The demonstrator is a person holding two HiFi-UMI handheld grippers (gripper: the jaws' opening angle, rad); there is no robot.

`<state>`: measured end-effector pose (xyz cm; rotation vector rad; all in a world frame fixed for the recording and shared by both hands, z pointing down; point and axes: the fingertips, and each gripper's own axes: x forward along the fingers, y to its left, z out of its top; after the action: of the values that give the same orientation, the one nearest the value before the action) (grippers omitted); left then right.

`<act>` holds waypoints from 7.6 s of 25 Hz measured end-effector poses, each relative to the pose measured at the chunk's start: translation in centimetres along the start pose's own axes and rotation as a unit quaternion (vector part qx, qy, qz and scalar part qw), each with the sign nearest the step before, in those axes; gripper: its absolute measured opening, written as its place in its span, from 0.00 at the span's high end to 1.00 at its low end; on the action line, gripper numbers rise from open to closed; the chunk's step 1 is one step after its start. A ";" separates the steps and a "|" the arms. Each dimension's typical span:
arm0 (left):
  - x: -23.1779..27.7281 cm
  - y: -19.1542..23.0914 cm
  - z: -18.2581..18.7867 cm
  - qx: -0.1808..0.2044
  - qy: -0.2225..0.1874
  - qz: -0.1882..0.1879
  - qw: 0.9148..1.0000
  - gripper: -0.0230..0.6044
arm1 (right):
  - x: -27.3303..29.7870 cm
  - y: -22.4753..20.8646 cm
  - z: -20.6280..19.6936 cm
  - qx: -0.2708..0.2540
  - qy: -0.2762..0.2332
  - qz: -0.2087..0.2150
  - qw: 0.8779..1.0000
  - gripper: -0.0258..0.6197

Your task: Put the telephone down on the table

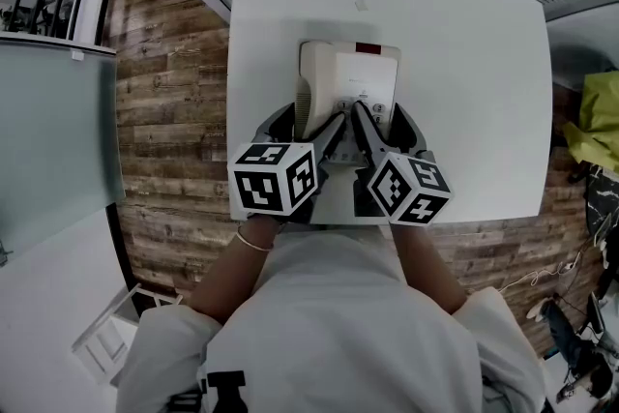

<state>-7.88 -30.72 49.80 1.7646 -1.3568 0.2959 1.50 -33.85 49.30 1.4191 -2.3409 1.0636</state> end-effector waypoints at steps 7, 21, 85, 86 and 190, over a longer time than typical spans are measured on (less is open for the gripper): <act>0.3 0.5 -0.7 -0.011 0.006 -0.001 1.000 0.41 | 0.3 -0.2 -0.7 0.000 0.010 -0.001 1.000 0.49; 0.7 1.1 -1.8 -0.015 0.017 0.006 1.000 0.41 | 0.6 -0.6 -2.0 0.006 0.021 -0.006 1.000 0.49; -2.8 -2.4 -0.3 0.101 -0.077 -0.001 0.992 0.45 | -3.6 1.9 2.5 -0.082 -0.088 0.022 0.992 0.49; -3.0 -2.5 0.0 0.104 -0.085 0.000 0.991 0.47 | -3.7 2.1 2.7 -0.083 -0.093 0.023 0.992 0.49; -34.7 -20.2 -18.2 0.155 -0.363 0.023 0.919 0.96 | -41.3 15.6 -9.9 -0.206 -0.266 0.195 0.921 0.91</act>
<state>2.16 6.59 28.66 2.2275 -1.9512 -0.1585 8.00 5.61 28.05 1.2095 -3.0821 0.2022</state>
